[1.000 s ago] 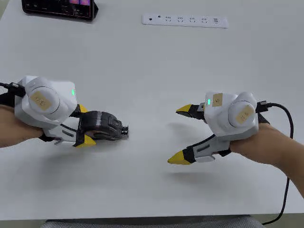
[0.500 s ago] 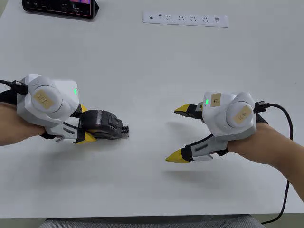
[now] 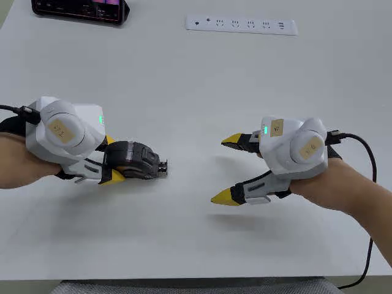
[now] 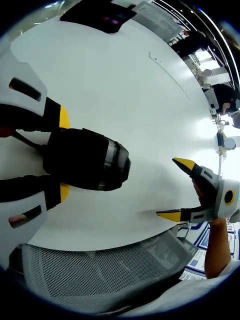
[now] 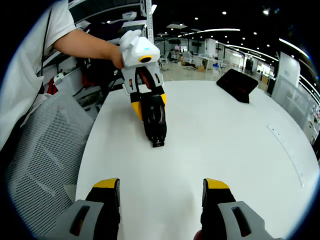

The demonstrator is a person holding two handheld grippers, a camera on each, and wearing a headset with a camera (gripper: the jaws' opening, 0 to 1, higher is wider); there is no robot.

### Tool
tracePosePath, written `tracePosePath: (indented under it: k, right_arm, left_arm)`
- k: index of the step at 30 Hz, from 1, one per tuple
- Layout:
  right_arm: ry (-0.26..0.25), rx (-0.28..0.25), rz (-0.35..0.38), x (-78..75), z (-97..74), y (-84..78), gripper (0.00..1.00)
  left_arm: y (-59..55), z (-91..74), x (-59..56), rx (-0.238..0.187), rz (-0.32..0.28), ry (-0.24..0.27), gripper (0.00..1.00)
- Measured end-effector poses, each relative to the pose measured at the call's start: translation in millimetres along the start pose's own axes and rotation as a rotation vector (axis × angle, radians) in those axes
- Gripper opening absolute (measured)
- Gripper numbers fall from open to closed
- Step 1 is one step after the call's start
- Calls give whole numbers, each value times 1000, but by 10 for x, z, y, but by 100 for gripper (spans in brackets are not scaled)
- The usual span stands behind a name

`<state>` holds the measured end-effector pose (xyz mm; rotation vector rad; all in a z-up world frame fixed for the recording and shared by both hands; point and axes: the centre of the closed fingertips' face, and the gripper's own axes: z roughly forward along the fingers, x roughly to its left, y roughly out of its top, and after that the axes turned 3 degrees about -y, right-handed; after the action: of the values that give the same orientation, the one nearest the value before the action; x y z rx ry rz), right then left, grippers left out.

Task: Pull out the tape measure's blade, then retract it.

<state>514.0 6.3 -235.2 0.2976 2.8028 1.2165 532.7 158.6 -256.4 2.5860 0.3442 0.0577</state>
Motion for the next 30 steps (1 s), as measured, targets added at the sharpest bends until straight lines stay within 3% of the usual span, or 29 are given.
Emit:
tracePosePath:
  k: [3,12,30]
  right_arm:
    - [-1,-10,-2,-14,32,39,63]
    - [3,-28,-19,-52,92,136,59]
    - [56,-71,-31,-78,349,314,45]
  left_arm:
    - [5,2,3,-4,-22,8,28]
    - [6,2,-6,1,-4,-4,28]
    - [8,2,-11,12,-13,-19,28]
